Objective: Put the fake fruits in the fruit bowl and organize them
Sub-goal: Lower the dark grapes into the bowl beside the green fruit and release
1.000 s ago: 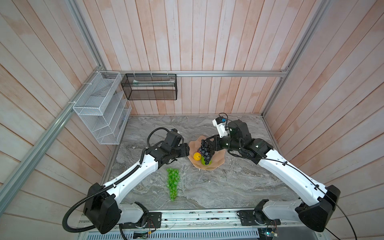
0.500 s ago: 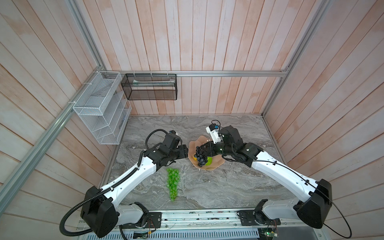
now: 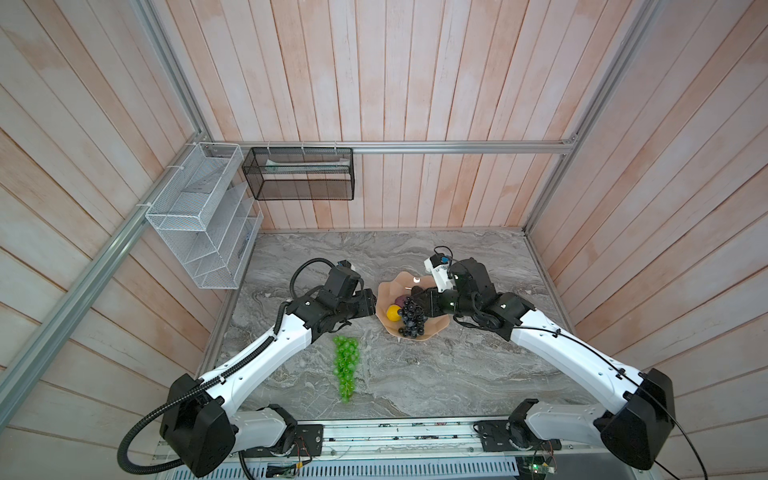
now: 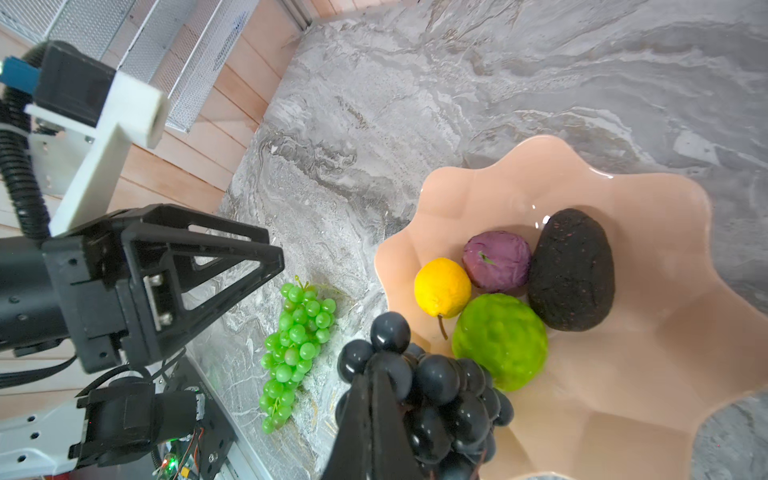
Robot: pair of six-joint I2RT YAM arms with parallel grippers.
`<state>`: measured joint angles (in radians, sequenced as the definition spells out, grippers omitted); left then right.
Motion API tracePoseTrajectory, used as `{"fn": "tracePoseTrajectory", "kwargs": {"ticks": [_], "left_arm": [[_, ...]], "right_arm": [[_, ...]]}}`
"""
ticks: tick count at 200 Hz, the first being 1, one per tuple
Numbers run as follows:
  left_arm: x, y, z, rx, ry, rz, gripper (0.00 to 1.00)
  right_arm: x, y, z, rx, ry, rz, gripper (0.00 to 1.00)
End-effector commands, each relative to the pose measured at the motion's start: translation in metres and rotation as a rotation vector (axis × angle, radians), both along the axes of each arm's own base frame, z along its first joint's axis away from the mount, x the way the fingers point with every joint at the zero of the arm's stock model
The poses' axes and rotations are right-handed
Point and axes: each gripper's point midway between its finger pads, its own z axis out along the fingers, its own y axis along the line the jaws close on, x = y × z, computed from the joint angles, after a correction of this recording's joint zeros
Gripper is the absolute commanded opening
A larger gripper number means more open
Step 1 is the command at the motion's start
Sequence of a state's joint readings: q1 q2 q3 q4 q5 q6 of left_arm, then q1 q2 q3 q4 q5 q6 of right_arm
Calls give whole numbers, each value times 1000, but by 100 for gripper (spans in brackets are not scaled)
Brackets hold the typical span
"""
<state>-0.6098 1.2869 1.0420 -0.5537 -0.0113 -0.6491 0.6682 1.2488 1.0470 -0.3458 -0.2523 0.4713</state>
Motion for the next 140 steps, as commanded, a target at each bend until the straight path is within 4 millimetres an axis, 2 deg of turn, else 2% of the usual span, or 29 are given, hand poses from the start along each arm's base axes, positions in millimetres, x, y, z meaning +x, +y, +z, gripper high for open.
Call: {"fn": "tracePoseTrajectory", "kwargs": {"ticks": [1, 36, 140], "left_arm": [[4, 2, 2, 7, -4, 12, 71], [6, 3, 8, 23, -13, 11, 72], [11, -4, 3, 42, 10, -11, 72]], "right_arm": [[7, -10, 6, 4, -51, -20, 0], [19, -27, -6, -14, -55, -56, 0], [53, -63, -36, -27, -70, -146, 0]]}}
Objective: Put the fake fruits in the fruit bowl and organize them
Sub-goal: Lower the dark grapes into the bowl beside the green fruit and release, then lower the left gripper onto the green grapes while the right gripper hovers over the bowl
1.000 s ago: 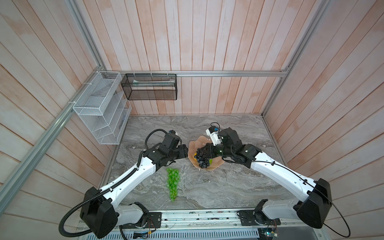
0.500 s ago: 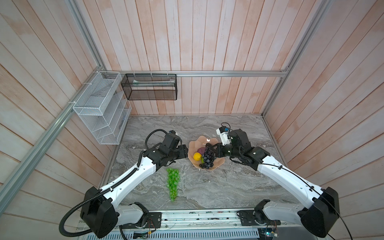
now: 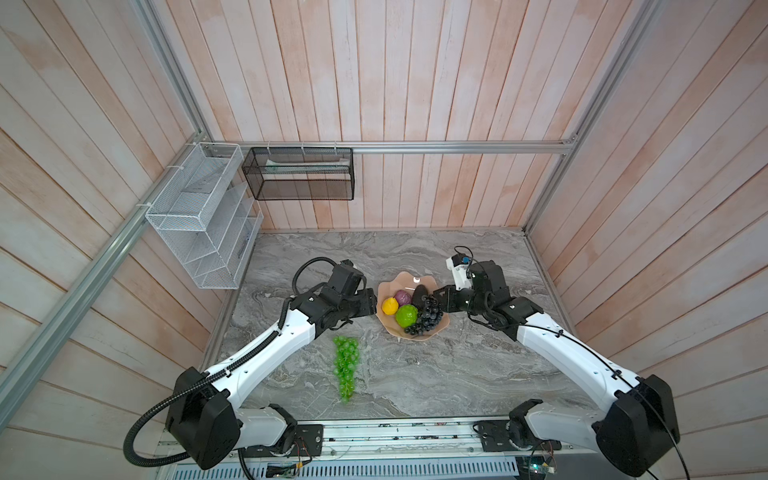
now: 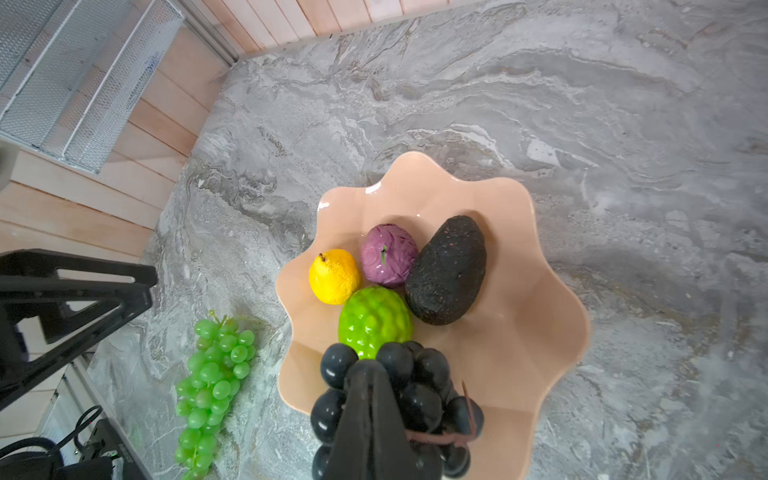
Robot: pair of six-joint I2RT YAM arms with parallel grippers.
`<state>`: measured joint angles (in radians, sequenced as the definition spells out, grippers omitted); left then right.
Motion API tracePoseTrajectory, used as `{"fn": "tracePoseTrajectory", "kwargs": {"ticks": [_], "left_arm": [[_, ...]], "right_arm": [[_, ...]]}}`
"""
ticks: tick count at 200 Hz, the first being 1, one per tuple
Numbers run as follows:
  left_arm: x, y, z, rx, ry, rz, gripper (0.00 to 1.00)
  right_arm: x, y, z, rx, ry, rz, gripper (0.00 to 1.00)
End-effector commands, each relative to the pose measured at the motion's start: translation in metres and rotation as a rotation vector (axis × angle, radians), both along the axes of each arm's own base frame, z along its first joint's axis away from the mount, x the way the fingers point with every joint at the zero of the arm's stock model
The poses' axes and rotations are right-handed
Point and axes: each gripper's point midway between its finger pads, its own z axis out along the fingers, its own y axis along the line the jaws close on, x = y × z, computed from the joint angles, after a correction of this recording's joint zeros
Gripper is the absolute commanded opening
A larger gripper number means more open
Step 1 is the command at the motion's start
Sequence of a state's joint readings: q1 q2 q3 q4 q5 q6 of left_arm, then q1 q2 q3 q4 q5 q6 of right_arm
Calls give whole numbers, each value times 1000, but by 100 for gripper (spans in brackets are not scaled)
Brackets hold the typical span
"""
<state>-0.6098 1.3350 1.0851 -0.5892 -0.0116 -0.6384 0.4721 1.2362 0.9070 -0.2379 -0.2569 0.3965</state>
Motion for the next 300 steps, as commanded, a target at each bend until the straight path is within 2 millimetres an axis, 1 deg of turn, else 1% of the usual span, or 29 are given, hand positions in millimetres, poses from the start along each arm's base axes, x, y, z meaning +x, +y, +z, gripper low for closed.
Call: {"fn": "tracePoseTrajectory", "kwargs": {"ticks": [1, 21, 55, 95, 111, 141, 174, 195, 212, 228, 241, 252, 278, 300], "left_arm": [[7, -1, 8, 13, -18, -4, 72], [8, -3, 7, 13, -12, -12, 72], [10, -5, 7, 25, -6, -22, 73], [11, -7, 5, 28, 8, -29, 73], [8, -7, 3, 22, 20, -28, 73], [0, 0, -8, 55, 60, -27, 73], [-14, 17, -18, 108, 102, -11, 73], [-24, 28, -23, 117, 134, 3, 72], [-34, 37, -27, 132, 156, 11, 70], [-43, 45, -34, 149, 194, 18, 68], [-49, 48, -40, 149, 219, 14, 66], [-52, 48, -43, 139, 231, -3, 63], [-52, 58, -51, 171, 273, -13, 58], [-51, 59, -60, 198, 311, -35, 56]], "right_arm": [[13, -2, 0, 16, -42, 4, 0], [22, -6, -5, 14, -40, 7, 0], [35, -10, -22, 14, -7, 15, 0], [48, -6, -47, 9, 59, 52, 0], [52, -6, -52, 3, 81, 64, 0], [58, -8, -60, -23, 95, 65, 12], [61, -13, -66, -79, 103, 65, 33], [63, -16, -57, -113, 82, 65, 45], [65, -21, -39, -131, 27, 49, 52], [64, -23, -25, -131, -10, 41, 56], [63, -23, -16, -125, -31, 35, 57], [61, -21, -13, -122, -35, 39, 58], [57, -14, -7, -125, -41, 48, 58], [55, -6, -2, -118, -54, 53, 58]]}}
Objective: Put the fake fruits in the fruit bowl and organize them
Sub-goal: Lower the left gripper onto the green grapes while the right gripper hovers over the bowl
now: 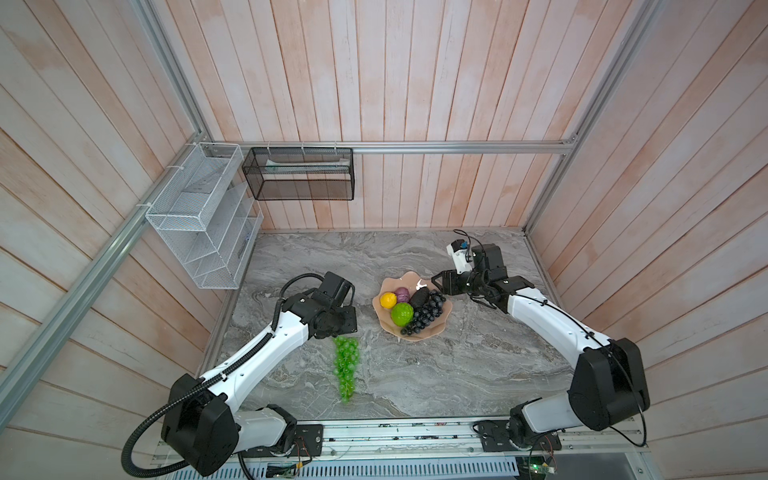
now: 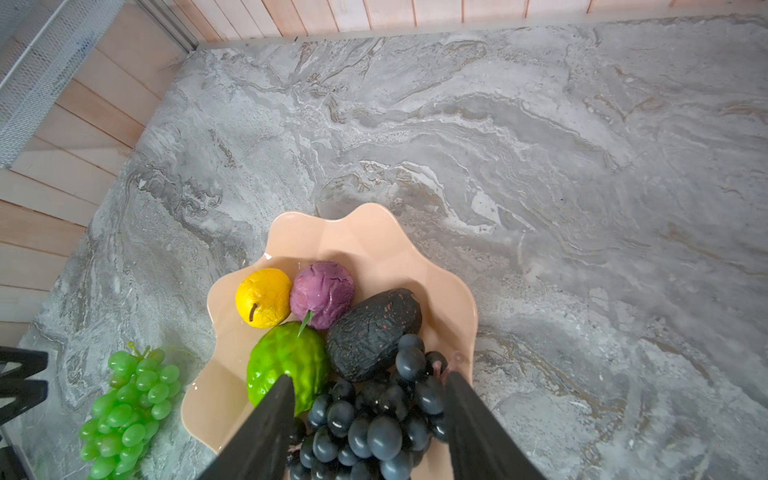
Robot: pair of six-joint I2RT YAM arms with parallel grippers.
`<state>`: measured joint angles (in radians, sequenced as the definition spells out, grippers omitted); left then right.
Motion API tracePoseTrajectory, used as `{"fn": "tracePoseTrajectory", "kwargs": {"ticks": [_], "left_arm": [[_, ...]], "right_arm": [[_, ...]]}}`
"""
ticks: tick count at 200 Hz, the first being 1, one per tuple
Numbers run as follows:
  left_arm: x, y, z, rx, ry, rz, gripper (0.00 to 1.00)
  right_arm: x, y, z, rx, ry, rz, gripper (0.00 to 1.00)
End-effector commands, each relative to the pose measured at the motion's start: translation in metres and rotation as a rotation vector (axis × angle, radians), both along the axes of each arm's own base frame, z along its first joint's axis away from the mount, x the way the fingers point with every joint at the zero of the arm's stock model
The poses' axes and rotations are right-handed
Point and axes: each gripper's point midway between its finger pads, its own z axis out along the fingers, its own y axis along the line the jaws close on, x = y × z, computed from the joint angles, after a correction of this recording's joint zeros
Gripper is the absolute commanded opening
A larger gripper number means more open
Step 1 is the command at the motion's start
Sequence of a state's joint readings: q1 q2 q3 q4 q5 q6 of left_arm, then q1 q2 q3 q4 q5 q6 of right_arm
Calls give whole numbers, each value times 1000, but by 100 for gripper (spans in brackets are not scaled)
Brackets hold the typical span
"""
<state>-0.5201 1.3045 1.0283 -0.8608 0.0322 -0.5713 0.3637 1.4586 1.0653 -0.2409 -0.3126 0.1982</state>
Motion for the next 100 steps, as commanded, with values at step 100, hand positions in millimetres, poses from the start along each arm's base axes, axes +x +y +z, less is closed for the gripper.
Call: {"fn": "tracePoseTrajectory", "kwargs": {"ticks": [100], "left_arm": [[12, 1, -68, 46, 175, -43, 52]], "right_arm": [[-1, 26, 6, 0, -16, 32, 57]]}}
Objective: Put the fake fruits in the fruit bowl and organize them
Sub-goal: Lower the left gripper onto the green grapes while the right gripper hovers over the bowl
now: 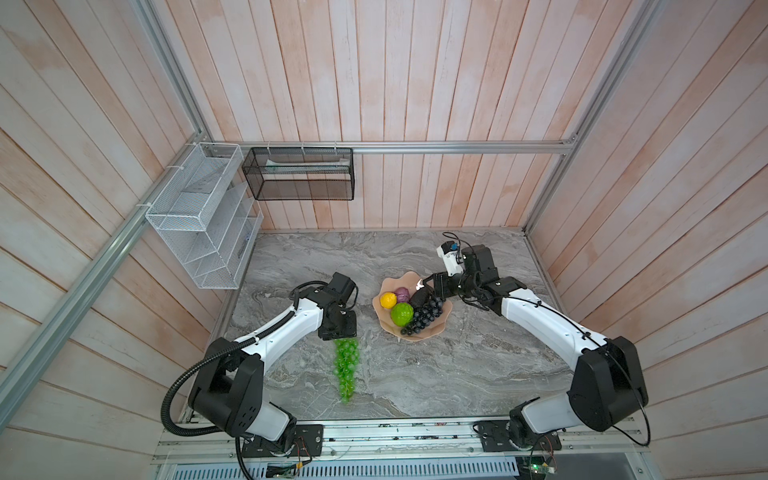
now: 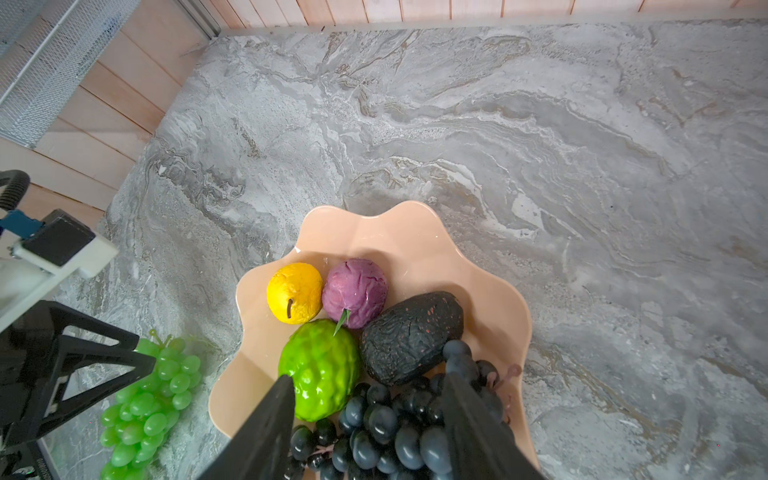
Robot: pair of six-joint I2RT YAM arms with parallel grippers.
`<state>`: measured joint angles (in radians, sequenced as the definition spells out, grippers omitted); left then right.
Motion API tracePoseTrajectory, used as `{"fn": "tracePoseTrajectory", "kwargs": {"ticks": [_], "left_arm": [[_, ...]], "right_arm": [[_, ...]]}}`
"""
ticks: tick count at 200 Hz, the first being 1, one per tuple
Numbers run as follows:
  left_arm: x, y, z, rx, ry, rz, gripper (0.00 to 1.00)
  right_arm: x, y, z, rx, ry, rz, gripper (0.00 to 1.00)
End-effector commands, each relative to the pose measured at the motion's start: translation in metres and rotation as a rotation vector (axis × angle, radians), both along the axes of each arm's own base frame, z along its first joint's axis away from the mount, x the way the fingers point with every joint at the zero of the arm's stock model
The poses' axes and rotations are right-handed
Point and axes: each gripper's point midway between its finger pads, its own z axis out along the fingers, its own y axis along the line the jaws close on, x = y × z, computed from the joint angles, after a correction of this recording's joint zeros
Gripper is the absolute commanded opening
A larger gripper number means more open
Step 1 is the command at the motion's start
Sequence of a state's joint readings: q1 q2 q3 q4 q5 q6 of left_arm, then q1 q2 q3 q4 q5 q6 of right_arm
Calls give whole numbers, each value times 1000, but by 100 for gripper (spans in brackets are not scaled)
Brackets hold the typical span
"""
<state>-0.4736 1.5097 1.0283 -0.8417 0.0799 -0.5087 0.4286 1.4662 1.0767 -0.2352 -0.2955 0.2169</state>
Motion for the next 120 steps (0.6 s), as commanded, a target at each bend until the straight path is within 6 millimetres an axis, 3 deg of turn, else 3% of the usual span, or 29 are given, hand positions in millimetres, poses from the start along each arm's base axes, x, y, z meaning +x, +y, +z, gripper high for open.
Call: {"fn": "tracePoseTrajectory", "kwargs": {"ticks": [1, 54, 87, 120], "left_arm": [[6, -3, -11, -22, 4, -11, 51], [11, -13, -33, -54, 25, -23, 47], [12, -22, -39, -98, 38, -37, 37], [16, -28, -32, -134, 13, -46, 22]], "right_arm": [[7, 3, 4, -3, -14, -8, 57], [6, 4, -4, 2, 1, -6, 57], [5, 4, -6, 0, 7, -8, 56], [5, 3, -7, 2, 5, -12, 56]]}}
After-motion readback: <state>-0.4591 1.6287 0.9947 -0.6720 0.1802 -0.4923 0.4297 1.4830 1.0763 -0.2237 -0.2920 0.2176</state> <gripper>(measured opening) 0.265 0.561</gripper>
